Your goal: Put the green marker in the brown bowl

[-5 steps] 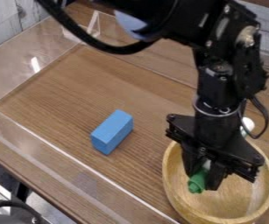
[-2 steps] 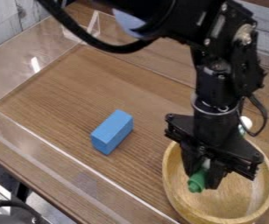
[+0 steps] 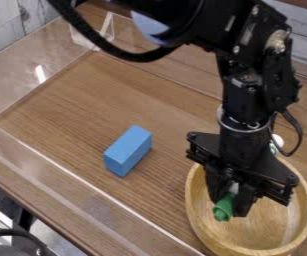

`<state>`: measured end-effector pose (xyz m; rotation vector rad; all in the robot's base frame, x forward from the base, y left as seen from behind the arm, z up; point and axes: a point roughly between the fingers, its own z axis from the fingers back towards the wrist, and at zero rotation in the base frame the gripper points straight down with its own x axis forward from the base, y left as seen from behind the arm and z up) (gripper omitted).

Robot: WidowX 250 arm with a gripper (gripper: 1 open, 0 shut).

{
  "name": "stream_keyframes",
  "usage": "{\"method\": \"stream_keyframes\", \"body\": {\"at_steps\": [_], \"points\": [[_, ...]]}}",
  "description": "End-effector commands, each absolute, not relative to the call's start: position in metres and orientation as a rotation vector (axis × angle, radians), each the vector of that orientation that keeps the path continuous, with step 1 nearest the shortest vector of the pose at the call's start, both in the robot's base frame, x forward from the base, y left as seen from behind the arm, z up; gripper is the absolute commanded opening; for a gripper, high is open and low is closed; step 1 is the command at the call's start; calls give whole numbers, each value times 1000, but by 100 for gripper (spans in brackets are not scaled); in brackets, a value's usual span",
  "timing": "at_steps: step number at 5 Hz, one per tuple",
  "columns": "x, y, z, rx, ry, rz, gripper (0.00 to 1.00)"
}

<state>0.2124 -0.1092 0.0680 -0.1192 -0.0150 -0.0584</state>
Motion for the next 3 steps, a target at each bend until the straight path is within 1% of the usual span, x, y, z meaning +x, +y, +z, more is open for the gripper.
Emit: {"method": "stream_keyframes", "body": {"at_steps": [1, 3], "points": [[224, -111, 79, -138, -56, -41, 0], [226, -111, 77, -137, -50, -20, 0]]}}
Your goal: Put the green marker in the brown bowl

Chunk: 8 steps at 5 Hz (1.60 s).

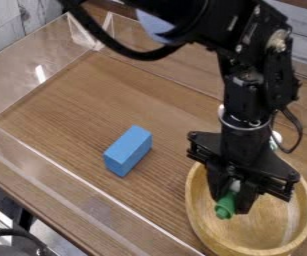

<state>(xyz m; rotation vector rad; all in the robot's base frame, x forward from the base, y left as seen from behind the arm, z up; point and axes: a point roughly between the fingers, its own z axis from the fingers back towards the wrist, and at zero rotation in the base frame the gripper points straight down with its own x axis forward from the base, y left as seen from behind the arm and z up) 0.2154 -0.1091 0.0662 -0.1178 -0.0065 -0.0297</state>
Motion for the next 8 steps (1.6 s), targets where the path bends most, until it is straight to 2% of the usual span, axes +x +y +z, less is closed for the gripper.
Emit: {"method": "stream_keyframes", "body": {"at_steps": [1, 8], "points": [[226, -111, 75, -136, -47, -10, 0], [228, -108, 70, -132, -16, 28, 0]]}}
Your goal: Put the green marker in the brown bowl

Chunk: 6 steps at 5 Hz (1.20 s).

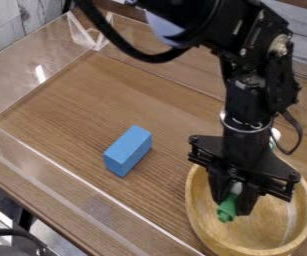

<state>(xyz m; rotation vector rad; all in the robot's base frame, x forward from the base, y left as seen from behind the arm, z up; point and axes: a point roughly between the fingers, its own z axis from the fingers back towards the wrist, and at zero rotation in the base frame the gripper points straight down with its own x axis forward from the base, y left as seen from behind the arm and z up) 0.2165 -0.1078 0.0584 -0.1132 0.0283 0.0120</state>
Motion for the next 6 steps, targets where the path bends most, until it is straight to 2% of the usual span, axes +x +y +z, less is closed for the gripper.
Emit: {"method": "stream_keyframes", "body": {"at_steps": [1, 6], "points": [[228, -108, 69, -131, -10, 32, 0], [232, -107, 64, -145, 4, 39, 0]]}}
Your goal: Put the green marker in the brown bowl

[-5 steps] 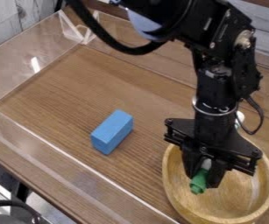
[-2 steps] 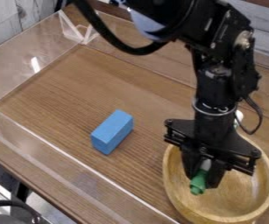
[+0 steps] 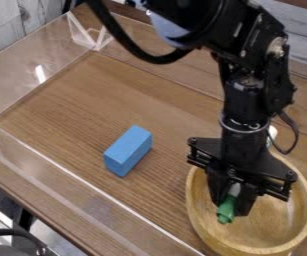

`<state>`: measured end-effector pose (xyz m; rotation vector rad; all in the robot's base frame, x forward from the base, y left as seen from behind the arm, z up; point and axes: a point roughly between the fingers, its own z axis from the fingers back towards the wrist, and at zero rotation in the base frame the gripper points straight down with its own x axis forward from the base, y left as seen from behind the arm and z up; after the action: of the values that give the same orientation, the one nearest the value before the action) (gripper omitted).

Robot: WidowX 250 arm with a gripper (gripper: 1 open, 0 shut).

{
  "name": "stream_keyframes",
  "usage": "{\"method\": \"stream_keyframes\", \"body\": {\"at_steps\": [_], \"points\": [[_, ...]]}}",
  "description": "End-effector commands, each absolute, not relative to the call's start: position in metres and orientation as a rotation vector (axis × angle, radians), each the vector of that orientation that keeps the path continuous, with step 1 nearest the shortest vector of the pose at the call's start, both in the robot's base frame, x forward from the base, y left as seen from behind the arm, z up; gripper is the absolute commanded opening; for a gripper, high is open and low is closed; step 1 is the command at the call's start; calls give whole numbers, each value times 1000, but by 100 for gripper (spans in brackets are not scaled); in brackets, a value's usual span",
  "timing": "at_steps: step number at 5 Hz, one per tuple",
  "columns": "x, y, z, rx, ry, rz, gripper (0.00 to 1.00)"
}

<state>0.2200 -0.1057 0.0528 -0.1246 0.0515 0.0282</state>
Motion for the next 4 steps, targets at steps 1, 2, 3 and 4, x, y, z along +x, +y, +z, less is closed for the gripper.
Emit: {"method": "stream_keyframes", "body": {"at_steps": [1, 2, 3, 4], "points": [[233, -107, 63, -147, 6, 41, 0], [233, -106, 63, -149, 9, 43, 0], [234, -106, 63, -151, 12, 44, 0], [234, -105, 62, -153, 15, 47, 0]]}}
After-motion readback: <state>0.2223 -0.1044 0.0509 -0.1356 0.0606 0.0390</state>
